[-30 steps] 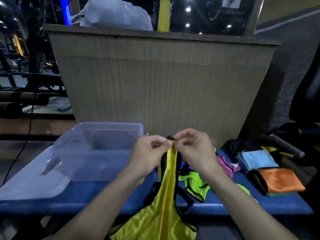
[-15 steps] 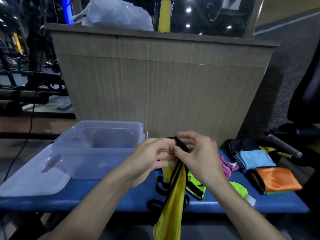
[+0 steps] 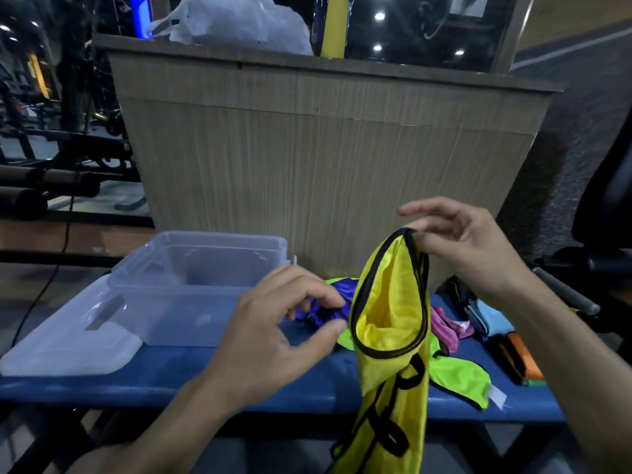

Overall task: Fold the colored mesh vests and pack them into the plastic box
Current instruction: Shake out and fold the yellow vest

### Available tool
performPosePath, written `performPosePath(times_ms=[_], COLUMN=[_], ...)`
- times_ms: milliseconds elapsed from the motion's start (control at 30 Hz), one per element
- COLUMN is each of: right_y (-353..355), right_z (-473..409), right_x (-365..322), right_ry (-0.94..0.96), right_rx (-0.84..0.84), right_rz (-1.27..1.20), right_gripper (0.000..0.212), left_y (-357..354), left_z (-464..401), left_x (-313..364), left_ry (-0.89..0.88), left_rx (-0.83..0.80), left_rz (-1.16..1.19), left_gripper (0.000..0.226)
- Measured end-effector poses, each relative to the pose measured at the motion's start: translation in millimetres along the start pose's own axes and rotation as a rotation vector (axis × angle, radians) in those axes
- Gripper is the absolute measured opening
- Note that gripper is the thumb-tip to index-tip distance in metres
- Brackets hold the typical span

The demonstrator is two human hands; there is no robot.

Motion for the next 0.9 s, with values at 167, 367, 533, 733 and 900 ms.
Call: performPosePath(times_ms=[167, 367, 533, 733, 900], right_y=[-4, -5, -1, -1, 4], right_z=[-6, -4, -1, -1, -3], right_x=[-10, -16, -15, -14, -15], right_ry=[0.007, 0.010, 0.008, 0.008, 0.014], right_rx=[-0.029, -0.022, -0.021, -0.034, -0.031], right_rz=[0.038, 0.034, 0.020, -0.002, -0.012], right_gripper=[0.034, 0.034, 0.033, 0.033, 0.033], left_y=[-10, -25, -20, -19, -22], left_z=[-3, 0, 3, 1, 3], left_x=[17, -10, -22, -27, -38], left_ry=[-0.075, 0.132, 0.237, 0.262, 0.300], left_rx=[-0.124, -0.135, -0.043, 0.019, 0.026], left_rz=[-0.059, -0.072, -0.038, -0.072, 0.016], left_gripper=[0.027, 0.042, 0.040, 0.036, 0.029])
Point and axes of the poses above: each hand's wrist, its own z-axis away from the middle knuckle, its own y-axis out of the back of the hand, x = y × z, the point moved 4 cm from there along -z, towards the middle knuckle, and after that the axes turned 14 degrees about -x, right-handed, at the moved point
